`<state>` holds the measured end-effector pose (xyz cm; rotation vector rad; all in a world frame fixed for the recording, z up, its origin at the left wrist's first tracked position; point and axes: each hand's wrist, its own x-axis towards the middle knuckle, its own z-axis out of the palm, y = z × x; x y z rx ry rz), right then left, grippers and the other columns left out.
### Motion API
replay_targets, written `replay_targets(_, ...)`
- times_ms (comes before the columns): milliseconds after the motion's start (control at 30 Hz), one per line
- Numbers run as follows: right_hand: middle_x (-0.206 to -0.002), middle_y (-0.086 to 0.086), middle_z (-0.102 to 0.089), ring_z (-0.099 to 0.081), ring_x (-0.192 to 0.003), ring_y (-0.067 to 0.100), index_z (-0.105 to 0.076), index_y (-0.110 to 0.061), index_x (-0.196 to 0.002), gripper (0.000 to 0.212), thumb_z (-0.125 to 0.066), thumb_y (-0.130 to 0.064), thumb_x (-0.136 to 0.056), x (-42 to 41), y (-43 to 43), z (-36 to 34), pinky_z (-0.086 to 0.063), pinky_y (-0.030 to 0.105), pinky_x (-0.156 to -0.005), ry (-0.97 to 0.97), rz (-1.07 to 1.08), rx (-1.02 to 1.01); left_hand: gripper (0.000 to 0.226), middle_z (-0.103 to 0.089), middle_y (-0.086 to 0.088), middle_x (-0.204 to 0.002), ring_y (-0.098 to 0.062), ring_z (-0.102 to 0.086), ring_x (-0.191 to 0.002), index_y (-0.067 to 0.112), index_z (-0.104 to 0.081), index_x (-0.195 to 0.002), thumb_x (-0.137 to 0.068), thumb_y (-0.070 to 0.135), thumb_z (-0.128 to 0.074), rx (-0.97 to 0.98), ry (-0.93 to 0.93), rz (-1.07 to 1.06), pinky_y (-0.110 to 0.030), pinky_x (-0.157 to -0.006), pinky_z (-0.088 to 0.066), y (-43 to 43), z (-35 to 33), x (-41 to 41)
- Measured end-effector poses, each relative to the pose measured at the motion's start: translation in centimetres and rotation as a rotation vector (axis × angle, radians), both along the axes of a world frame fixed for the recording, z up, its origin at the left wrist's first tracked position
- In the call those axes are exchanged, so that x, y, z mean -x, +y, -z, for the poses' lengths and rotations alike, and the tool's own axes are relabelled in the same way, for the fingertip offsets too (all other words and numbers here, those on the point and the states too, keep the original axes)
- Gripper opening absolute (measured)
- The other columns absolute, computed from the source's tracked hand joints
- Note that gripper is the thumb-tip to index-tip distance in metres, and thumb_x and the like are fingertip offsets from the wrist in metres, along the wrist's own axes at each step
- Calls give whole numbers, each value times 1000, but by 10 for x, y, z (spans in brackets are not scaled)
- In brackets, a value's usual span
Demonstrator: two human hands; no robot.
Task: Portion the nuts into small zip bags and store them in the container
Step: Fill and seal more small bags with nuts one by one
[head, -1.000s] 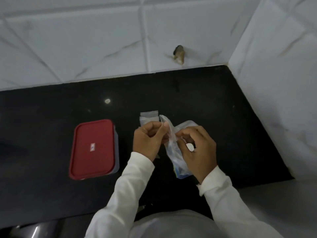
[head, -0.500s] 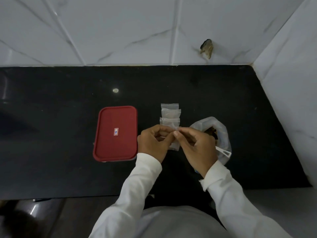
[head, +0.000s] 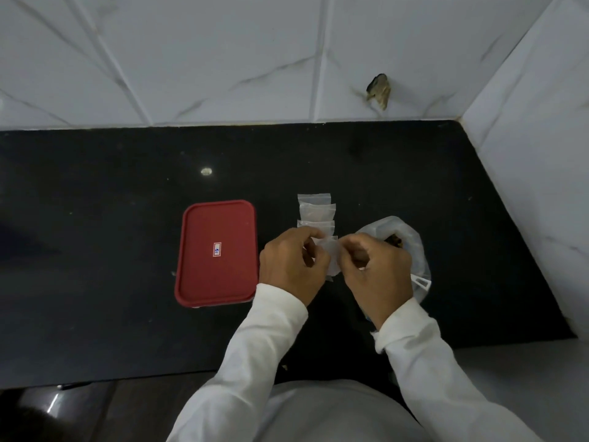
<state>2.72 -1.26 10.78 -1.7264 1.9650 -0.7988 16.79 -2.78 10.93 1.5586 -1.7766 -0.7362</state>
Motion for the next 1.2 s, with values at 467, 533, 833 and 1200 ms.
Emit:
replay_targets(467,-84,-2,-69,-65,-77,17,-70,-17,-102,25,-65,-3,-81,12,-14,-7,-52,28,-69,-23,-20,-162,31,-62,8,-82,-3,-58,-71,22,-69,-109,-83,37,-64,82,67,181,-18,-68,-51,-8,8,2)
replay_targets(533,-89,-13,-62,-58,-76,1,-65,-26,-102,24,-65,-10,-85,17,-18,-12,-42,13,-59,-29,-44,-245,45,-61,8,-100,-3,-60,-89,28,-65,-117,-86,56,-49,-24,307,84,-18,-77,-51,-3,12,6)
replay_targets(833,-99,-5,-67,-65,-84,8,-65,-29,-99,32,-68,-3,-82,23,-15,-19,-55,19,-58,-589,16,-413,50,-68,-17,-122,-34,-66,-111,15,-66,-121,-90,53,-52,-853,1580,-352,-47,-93,-52,6,36,41)
replay_targets(1200,-118,-11,-53,-58,-104,10,-49,-30,-131,57,-75,-24,-80,28,-6,-16,-52,27,-82,-448,-39,-403,47,-64,-21,-127,-34,-64,-114,9,-57,-134,-89,18,-63,-900,1652,-427,-39,-76,-59,0,61,51)
